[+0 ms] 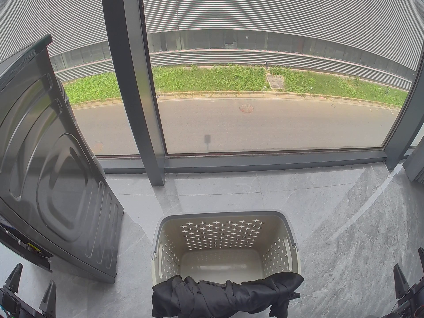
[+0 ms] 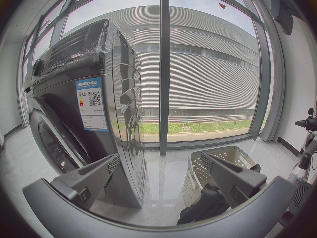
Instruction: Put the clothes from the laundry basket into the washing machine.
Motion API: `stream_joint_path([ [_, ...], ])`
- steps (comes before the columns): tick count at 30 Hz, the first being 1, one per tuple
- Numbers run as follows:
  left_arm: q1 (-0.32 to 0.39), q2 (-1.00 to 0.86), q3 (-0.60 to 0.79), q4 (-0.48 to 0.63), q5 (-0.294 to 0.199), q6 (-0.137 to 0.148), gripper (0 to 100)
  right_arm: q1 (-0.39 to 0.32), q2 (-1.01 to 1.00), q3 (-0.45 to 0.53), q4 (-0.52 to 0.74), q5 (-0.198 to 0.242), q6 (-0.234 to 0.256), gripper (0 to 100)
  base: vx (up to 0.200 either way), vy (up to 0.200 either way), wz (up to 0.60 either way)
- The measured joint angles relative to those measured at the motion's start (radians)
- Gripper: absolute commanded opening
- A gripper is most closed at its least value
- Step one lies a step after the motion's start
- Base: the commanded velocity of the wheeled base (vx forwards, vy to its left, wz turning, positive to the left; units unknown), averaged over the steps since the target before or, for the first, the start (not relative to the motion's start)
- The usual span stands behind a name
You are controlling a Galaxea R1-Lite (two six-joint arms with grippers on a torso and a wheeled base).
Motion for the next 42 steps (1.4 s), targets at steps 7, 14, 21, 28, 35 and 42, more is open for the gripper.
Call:
stream_joint_path([
  [7, 0.000, 0.000, 0.000, 0.001, -0.001, -0.001, 100, 0.000, 0.000, 0.000, 0.000, 0.000, 0.000, 100, 0.086, 0.000, 0.00],
  [14, 0.000, 0.000, 0.000, 0.001, -0.002, 0.000, 100, 0.000, 0.000, 0.000, 0.000, 0.000, 0.000, 100, 0.000, 0.000, 0.00],
  [21, 0.000, 0.000, 0.000, 0.001, -0.001, 0.000, 100, 0.000, 0.000, 0.000, 0.000, 0.000, 0.000, 100, 0.000, 0.000, 0.00],
  [28, 0.000, 0.000, 0.000, 0.001, -0.002, 0.000, 100, 0.000, 0.000, 0.000, 0.000, 0.000, 0.000, 100, 0.000, 0.000, 0.00],
  [35, 0.000, 0.000, 0.000, 0.001, -0.002, 0.000, 100, 0.000, 0.000, 0.000, 0.000, 0.000, 0.000, 100, 0.000, 0.000, 0.00],
  [42, 0.000, 0.000, 0.000, 0.001, -0.002, 0.000, 100, 0.000, 0.000, 0.000, 0.000, 0.000, 0.000, 100, 0.000, 0.000, 0.00],
])
